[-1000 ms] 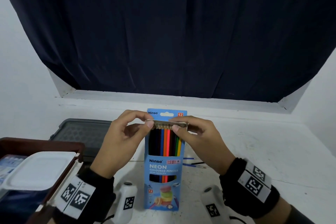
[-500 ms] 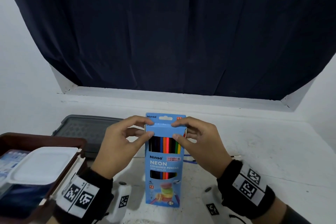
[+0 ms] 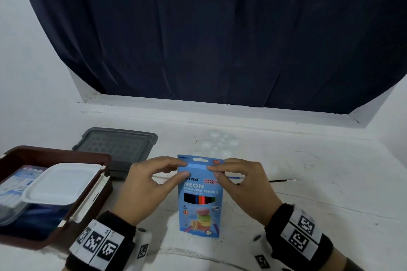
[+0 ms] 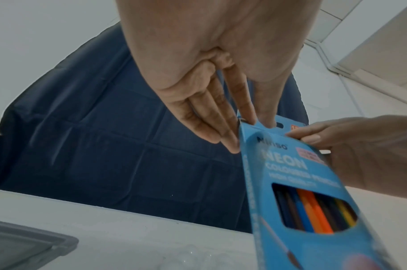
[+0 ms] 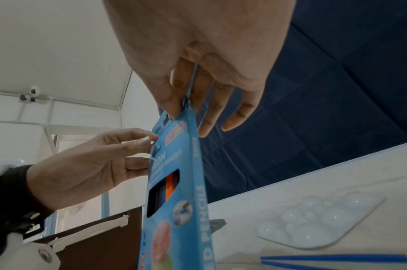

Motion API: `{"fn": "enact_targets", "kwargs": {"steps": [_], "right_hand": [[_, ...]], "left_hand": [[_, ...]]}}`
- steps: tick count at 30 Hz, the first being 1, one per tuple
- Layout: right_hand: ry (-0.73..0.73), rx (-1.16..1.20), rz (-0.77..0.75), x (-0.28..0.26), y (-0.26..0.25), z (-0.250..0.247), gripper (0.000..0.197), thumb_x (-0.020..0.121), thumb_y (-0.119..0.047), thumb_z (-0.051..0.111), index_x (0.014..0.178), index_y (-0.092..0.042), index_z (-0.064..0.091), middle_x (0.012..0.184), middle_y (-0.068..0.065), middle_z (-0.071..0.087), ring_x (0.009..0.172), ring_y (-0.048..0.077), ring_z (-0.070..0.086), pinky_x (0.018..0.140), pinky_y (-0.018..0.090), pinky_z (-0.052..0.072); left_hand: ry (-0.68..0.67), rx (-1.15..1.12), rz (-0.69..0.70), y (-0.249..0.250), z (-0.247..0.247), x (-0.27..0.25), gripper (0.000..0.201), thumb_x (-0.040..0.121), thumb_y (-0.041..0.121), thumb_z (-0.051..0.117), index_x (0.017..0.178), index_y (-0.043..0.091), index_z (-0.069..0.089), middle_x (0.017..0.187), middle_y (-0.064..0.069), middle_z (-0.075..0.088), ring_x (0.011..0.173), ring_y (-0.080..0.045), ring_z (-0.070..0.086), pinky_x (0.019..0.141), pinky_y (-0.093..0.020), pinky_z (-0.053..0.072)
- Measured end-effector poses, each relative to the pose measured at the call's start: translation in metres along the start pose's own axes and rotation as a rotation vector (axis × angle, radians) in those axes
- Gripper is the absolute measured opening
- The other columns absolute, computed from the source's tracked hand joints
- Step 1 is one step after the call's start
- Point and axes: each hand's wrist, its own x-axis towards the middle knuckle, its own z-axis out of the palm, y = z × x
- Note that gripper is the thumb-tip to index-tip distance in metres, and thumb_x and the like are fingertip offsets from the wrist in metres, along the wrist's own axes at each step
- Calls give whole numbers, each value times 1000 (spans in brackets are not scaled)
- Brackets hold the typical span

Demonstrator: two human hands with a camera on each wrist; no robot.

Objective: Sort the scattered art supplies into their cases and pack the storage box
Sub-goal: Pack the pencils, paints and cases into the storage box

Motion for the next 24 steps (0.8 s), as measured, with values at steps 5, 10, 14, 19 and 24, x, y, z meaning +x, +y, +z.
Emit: {"fn": "enact_targets", "kwargs": {"steps": [5,10,14,19,24], "right_hand": [[-40,7,-19,-8,2,0,18,90,-17,70,104,-27,76,91,-20,66,96,3,65,68,15,54],[-40,115,45,-14,9,4,16,92,-11,67,99,-22,77,94,-16,67,103,7,66,74,23,58],[-6,0,-80,-14,5,3,15,90,-11,70,93,-25,74,93,-15,68,95,10,67,75,23,57],[3,89,-108,-10,-11,3,21,94,-13,65,98,-34,60,97,-12,70,95,11,70,75,26,58],[20,117,-82,-9,-10,5,10,93,-14,66,101,-19,64,93,-5,71,92,13,71,72,31,61]], "left_hand": [[51,-17,21,-1,7,-15,29,83,48,73,104,28,75,106,18,70,91,-10,70,72,-25,57],[106,-18,-1,2,14,-26,28,82,48,72,100,27,74,103,20,71,93,-8,68,76,-23,55],[104,31,10,9,15,-28,19,88,43,71,99,27,68,106,19,68,93,-9,68,64,-10,49],[185,-122,-9,22,19,-17,10,90,16,69,97,21,65,99,10,69,93,-12,68,79,-20,54],[173,-113,-60,24,16,-14,8,88,16,73,92,21,68,88,9,70,85,-13,68,78,-30,59]]}}
